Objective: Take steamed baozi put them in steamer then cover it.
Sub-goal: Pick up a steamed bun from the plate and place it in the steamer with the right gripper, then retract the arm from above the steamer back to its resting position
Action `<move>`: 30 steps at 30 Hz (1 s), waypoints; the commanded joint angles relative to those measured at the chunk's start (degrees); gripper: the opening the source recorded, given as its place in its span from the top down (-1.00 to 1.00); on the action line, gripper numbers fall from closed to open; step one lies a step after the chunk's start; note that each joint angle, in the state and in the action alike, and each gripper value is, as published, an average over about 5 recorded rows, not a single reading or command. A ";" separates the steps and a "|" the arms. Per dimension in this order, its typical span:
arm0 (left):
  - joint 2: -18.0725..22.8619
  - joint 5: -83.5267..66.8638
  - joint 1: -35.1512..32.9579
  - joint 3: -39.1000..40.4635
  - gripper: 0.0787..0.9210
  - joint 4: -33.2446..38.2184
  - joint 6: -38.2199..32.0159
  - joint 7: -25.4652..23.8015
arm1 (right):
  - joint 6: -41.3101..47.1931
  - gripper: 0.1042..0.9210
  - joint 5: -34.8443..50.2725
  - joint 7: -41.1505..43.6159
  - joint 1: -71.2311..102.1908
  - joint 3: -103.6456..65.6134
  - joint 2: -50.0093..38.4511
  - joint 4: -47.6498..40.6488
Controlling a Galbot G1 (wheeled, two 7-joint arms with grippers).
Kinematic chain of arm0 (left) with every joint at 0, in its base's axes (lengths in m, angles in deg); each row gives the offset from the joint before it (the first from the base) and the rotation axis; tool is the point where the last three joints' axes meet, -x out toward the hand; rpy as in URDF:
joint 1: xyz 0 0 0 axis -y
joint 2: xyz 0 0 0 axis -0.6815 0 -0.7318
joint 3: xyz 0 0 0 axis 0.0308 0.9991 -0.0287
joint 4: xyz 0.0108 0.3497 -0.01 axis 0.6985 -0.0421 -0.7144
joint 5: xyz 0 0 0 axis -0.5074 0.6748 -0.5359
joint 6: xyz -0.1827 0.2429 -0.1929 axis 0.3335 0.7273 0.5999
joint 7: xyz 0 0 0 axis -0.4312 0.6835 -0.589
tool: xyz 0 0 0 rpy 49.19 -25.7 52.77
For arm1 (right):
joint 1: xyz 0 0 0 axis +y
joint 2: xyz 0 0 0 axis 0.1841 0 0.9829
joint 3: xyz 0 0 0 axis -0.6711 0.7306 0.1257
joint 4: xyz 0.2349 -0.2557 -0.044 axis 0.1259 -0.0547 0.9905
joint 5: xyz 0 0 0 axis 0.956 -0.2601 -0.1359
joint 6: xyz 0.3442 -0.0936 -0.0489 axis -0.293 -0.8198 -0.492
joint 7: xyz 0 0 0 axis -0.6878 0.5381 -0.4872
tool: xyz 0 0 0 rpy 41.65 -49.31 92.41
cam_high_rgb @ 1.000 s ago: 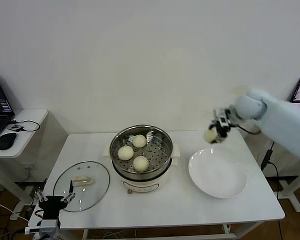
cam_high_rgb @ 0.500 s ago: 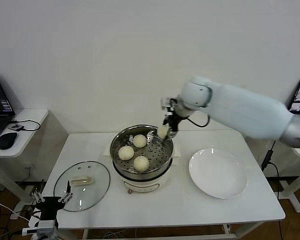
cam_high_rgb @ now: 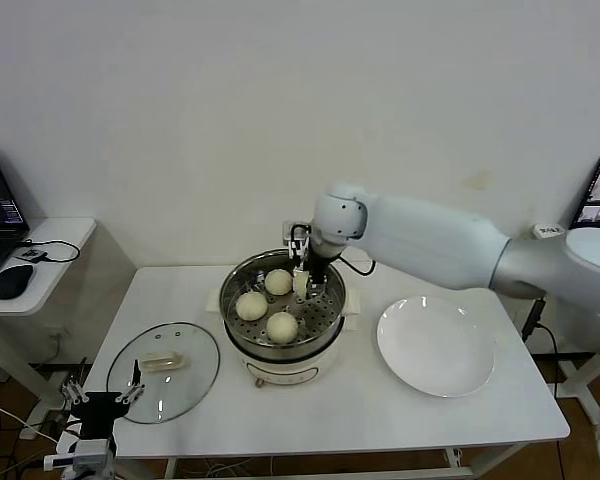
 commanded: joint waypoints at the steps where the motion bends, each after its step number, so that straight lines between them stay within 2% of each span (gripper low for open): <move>1: 0.03 0.04 0.00 0.01 -0.77 0.00 0.01 0.00 | 1.44 -0.28 -1.07 -0.72 2.93 0.20 2.53 -2.05; 9: 0.04 0.00 0.00 -0.16 -0.77 -0.03 0.03 0.01 | 1.73 -0.32 -2.79 -0.66 3.88 -0.59 1.26 -1.43; 15: -0.37 -0.27 0.30 -0.39 -0.77 -0.17 0.11 -0.16 | 2.15 -0.66 -1.23 -1.80 1.23 -2.01 -1.78 2.21; 19: -0.74 -0.72 0.63 -0.53 -0.77 -0.23 0.22 -0.35 | 2.22 -0.75 2.12 -4.96 -0.43 -5.70 -6.13 6.91; 22: -1.00 -1.17 0.72 -0.67 -0.77 -0.24 0.25 -0.47 | 2.23 -0.76 5.87 -10.62 0.40 -9.58 -11.41 11.80; 25: -1.24 -1.50 0.78 -0.71 -0.77 -0.45 0.18 -0.58 | 1.40 -0.76 11.78 -20.16 3.33 -13.27 -17.71 18.39; 30: -1.18 -1.51 1.29 -0.41 -0.77 -1.12 -0.30 -0.66 | -5.75 -0.76 16.95 -37.45 16.91 -24.23 -27.25 28.39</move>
